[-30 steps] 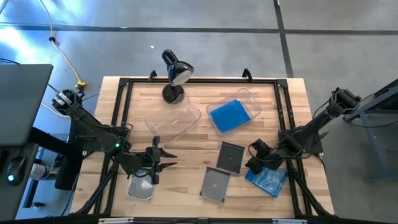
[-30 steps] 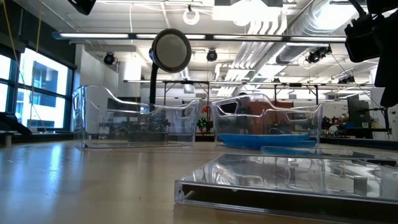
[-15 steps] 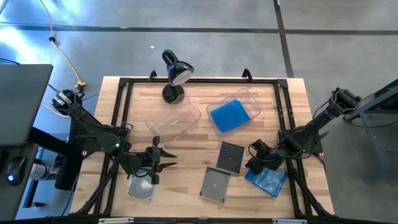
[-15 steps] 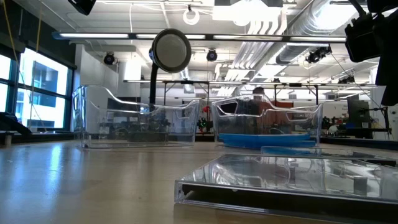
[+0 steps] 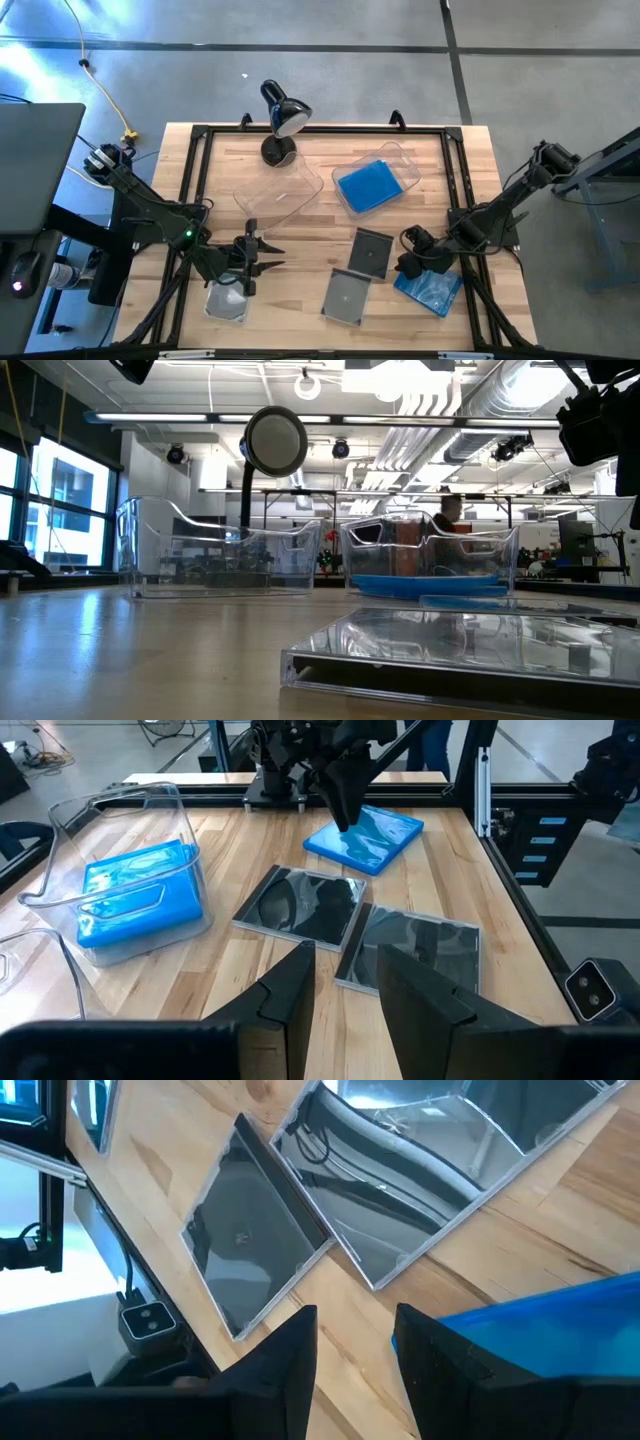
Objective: Pick & place jewel cases by type
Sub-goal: Put the blue CD case into the right transparent bin
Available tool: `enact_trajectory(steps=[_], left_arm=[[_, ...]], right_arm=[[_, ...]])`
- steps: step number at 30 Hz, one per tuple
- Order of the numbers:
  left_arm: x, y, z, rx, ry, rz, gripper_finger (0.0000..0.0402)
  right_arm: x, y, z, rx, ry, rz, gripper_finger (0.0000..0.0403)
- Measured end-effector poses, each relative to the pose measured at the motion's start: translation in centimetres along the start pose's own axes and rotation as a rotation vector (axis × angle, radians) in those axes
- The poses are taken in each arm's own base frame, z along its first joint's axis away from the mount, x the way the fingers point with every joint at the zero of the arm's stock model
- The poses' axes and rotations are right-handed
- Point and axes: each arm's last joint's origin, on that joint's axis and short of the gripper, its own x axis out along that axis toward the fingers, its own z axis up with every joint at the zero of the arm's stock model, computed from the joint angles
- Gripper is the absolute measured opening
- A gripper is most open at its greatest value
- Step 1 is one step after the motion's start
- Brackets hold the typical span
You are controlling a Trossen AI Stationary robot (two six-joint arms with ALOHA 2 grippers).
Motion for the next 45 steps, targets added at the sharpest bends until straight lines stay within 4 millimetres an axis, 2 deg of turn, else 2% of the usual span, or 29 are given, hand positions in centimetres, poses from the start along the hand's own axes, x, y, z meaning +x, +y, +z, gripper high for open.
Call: enact_trajectory(steps=[5, 15, 19, 25, 33, 42, 45], left_arm=[[0.0, 0.0, 0.0, 0.000, 0.000, 0.000, 0.0108], [0.0, 0.0, 0.0, 0.000, 0.000, 0.000, 0.0108], [0.0, 0.0, -0.1, 0.003, 0.008, -0.014, 0.0108], [0.0, -0.2, -0.1, 0.003, 0.020, -0.055, 0.0108], [0.0, -0.2, 0.1, -0.012, 0.007, -0.075, 0.0108], [0.0, 0.0, 1.0, -0.087, -0.097, 0.040, 0.0108], [0.9, 0.2, 1.4, -0.067, -0.134, 0.048, 0.0106]], right_arm=[[0.1, -0.2, 0.3, 0.066, 0.011, -0.031, 0.0122], [0.1, -0.6, 0.4, 0.097, 0.187, -0.093, 0.0122], [0.1, -1.2, 0.5, 0.088, 0.182, -0.154, 0.0122], [-0.5, -3.5, 0.7, 0.059, 0.157, -0.396, 0.0122], [-0.6, -3.6, 0.7, -0.002, 0.179, -0.413, 0.0122], [-1.1, -4.7, 0.8, -0.015, 0.169, -0.535, 0.0122], [-1.1, -4.7, 0.8, -0.018, 0.170, -0.533, 0.0122]])
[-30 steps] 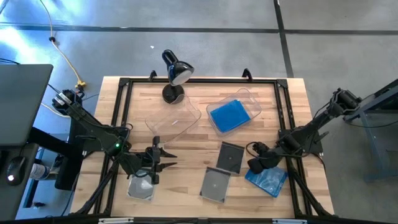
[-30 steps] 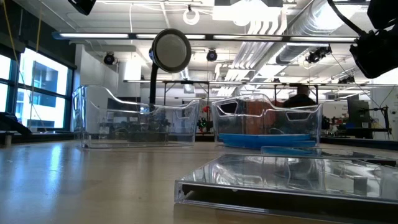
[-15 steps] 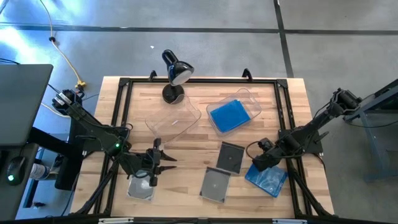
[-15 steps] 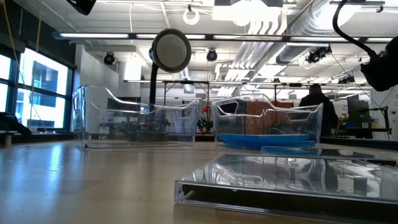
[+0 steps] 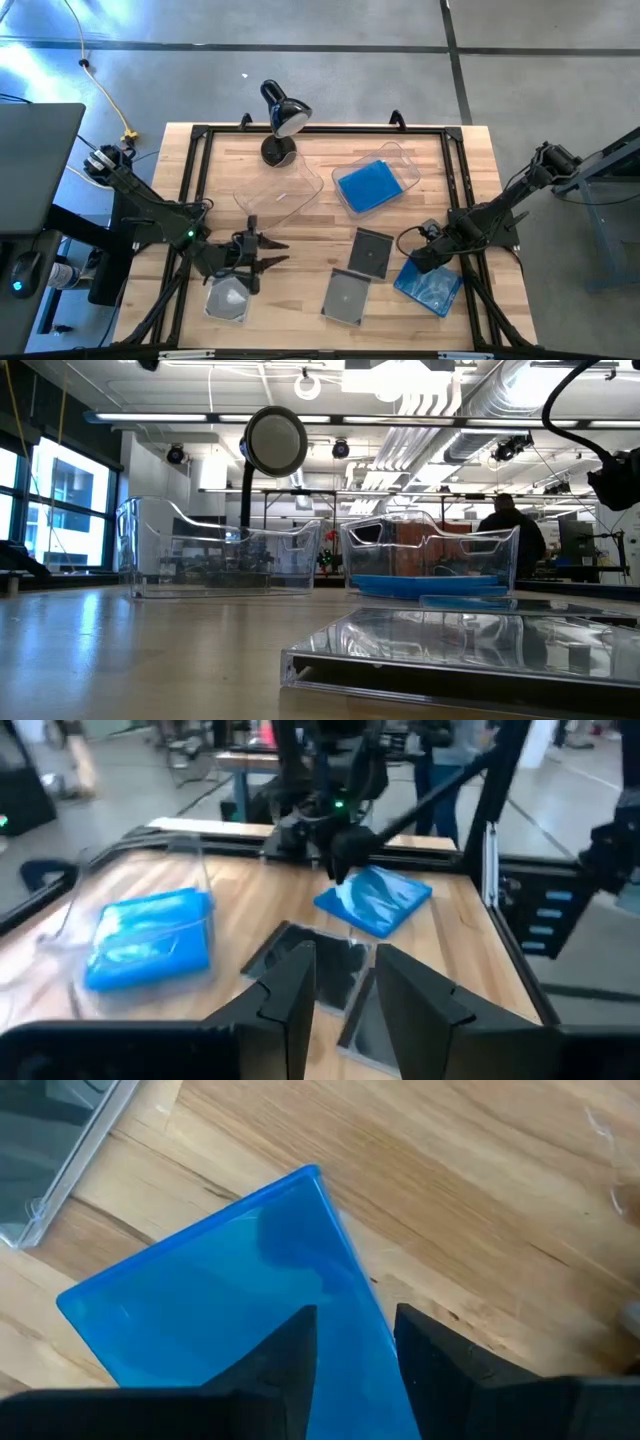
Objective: Pick & place jewel cases by type
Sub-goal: Put the blue CD case into the right transparent bin
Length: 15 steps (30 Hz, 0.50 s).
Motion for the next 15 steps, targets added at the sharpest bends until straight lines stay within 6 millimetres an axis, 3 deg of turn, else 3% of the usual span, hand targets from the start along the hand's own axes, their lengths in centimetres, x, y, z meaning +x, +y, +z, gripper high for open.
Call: enact_trajectory(steps=[3, 6, 9, 15], left_arm=[[1.5, -0.3, -0.5, 0.065, 0.011, -0.124, 0.0086], [4.2, -0.5, -1.7, 0.115, 0.084, -0.219, 0.0049], [7.0, -0.3, -2.3, 0.144, 0.144, -0.196, 0.0010], [11.4, -0.2, -1.1, 0.174, 0.144, -0.158, 0.0011]], right_arm=[[0.0, 0.0, 0.0, -0.023, 0.001, -0.001, 0.0122], [0.0, 0.0, 0.0, -0.032, 0.001, -0.001, 0.0122], [0.0, 0.0, 0.0, -0.064, 0.002, 0.000, 0.0122], [0.0, -0.1, 0.0, -0.067, -0.016, -0.005, 0.0122]])
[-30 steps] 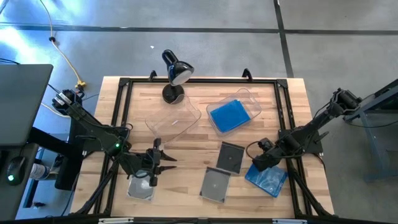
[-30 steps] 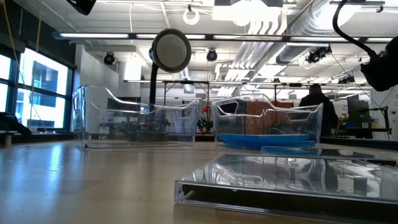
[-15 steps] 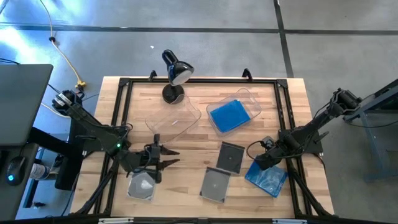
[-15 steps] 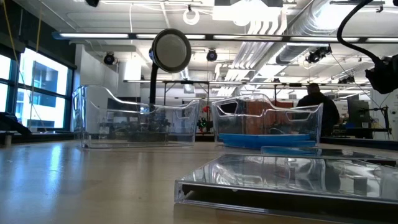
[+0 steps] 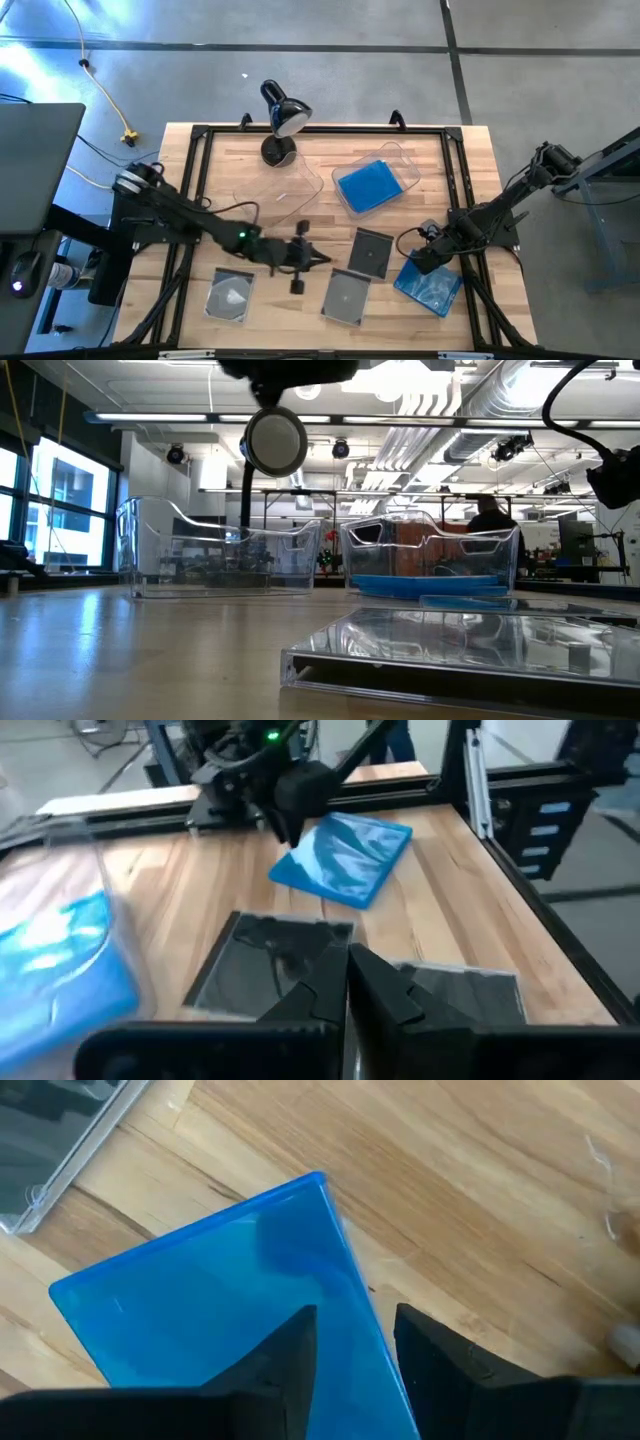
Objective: Pick & place jewel cases by type
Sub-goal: Put the blue CD case into the right transparent bin
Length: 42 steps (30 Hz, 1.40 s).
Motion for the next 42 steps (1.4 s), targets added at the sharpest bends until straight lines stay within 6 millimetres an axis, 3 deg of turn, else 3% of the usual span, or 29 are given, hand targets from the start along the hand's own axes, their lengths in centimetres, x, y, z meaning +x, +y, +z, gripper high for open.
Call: enact_trajectory(steps=[6, 11, 17, 22, 26, 34, 39, 42], left_arm=[[2.8, -0.9, 0.7, 0.068, 0.052, 0.007, 0.0004], [5.0, -1.8, 0.2, 0.071, 0.112, -0.018, 0.0005], [5.0, -1.8, 0.6, 0.055, 0.122, -0.030, 0.0005], [5.1, -2.0, 0.4, 0.049, 0.126, -0.075, 0.0005], [6.1, -2.4, -0.8, 0.056, 0.152, -0.105, 0.0005], [8.8, -3.8, -1.5, 0.113, 0.091, -0.234, 0.0005], [11.1, -5.4, 0.7, 0.179, 0.039, -0.269, 0.0006], [13.2, -6.4, 0.7, 0.226, 0.076, -0.278, 0.0015]], right_arm=[[0.2, -0.3, -0.2, 0.059, 0.074, -0.014, 0.0122], [2.0, -0.9, -0.2, 0.108, 0.095, 0.050, 0.0122], [2.4, -0.4, 0.0, 0.093, 0.041, 0.143, 0.0122], [2.2, 1.1, 0.3, 0.055, -0.036, 0.306, 0.0122], [1.8, 2.1, 0.8, -0.001, -0.123, 0.413, 0.0122], [2.3, 0.5, 0.8, -0.063, 0.006, 0.241, 0.0122], [2.3, -0.2, 0.5, -0.076, 0.093, 0.177, 0.0122], [2.3, -0.2, 0.3, -0.113, 0.142, 0.189, 0.0122]])
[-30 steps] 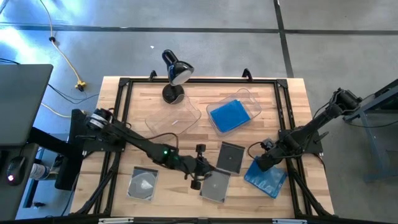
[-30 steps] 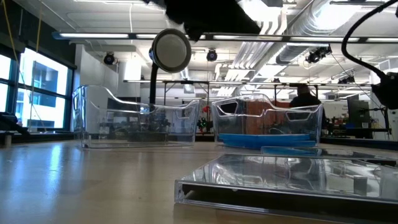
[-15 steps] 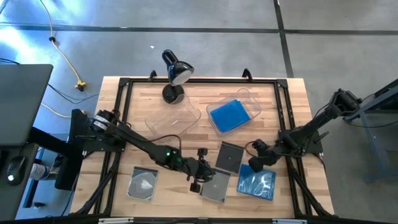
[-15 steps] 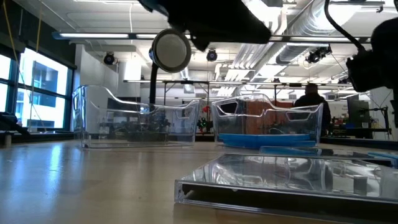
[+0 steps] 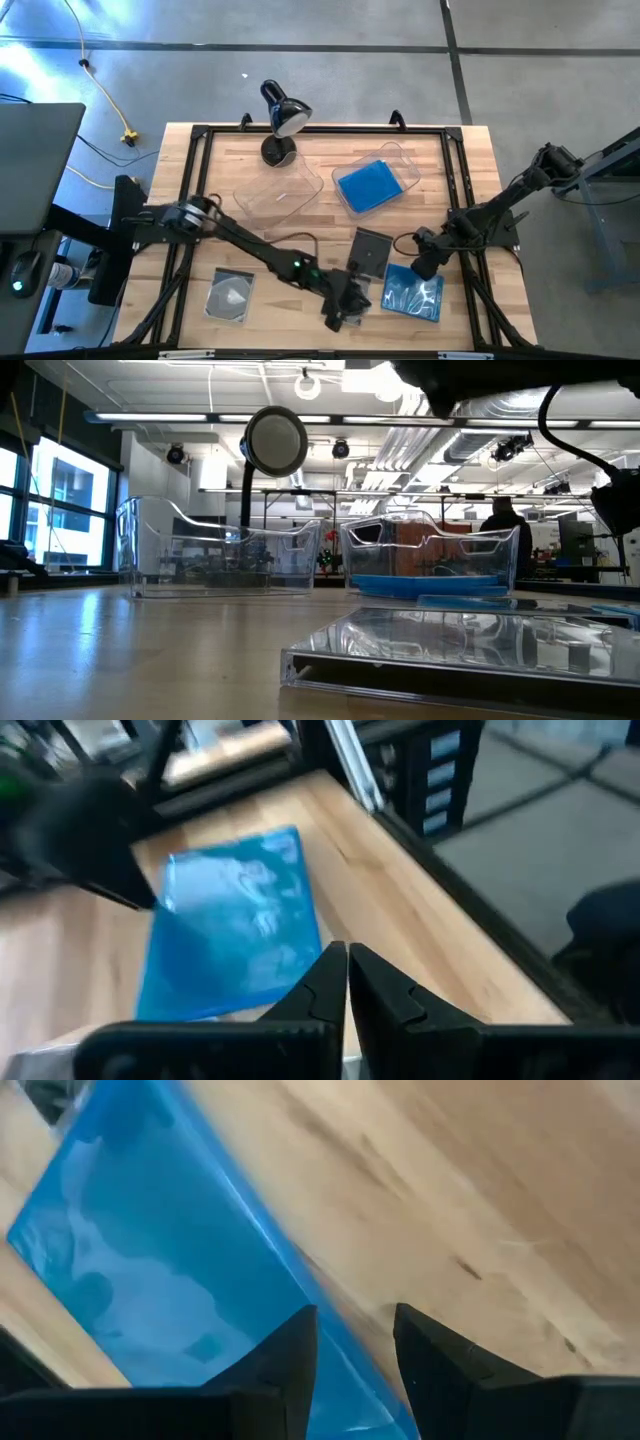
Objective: Pick & place jewel cases by type
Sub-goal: Put the blue CD case into the right transparent bin
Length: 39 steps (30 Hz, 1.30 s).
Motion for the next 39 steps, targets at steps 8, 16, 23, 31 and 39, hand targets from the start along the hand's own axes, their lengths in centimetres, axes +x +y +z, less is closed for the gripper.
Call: enact_trajectory(steps=[8, 16, 23, 31, 39], left_arm=[[5.0, -0.7, 0.9, 0.003, -0.024, -0.067, 0.0091], [7.8, -0.9, -0.5, -0.001, -0.020, -0.107, 0.0028], [8.8, 0.1, -2.1, -0.013, 0.030, -0.012, 0.0014], [8.8, 0.6, -2.1, -0.090, 0.024, -0.034, 0.0004], [9.5, -1.3, -1.8, -0.058, -0.045, -0.019, 0.0004]], right_arm=[[0.0, 0.0, 0.0, -0.029, -0.014, 0.001, 0.0122], [-0.1, 0.4, 0.1, -0.043, -0.032, 0.036, 0.0122], [-0.1, 0.8, 0.4, -0.049, -0.102, 0.078, 0.0122], [-0.1, 0.6, 0.5, -0.107, -0.152, 0.048, 0.0123], [-0.2, 1.1, 0.5, -0.141, -0.164, 0.087, 0.0154]])
